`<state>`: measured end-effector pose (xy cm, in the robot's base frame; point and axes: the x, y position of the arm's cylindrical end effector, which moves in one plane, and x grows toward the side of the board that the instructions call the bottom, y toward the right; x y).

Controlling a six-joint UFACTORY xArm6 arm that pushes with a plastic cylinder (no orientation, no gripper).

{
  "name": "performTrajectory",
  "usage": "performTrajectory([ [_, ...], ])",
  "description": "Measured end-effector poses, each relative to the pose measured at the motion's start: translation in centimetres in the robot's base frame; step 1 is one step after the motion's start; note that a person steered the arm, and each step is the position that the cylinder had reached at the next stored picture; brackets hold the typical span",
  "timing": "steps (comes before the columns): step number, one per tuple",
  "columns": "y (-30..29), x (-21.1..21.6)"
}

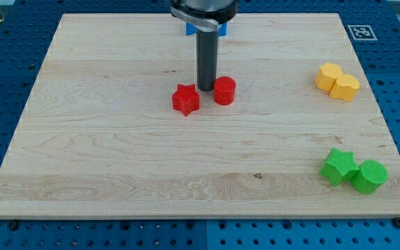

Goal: Push the red star closer to the red circle

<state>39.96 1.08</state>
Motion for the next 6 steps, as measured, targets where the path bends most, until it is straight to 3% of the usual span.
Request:
performTrajectory([
  [1, -1.2, 0.0],
  [3, -9.0, -1.1],
  [6, -4.2, 4.4],
])
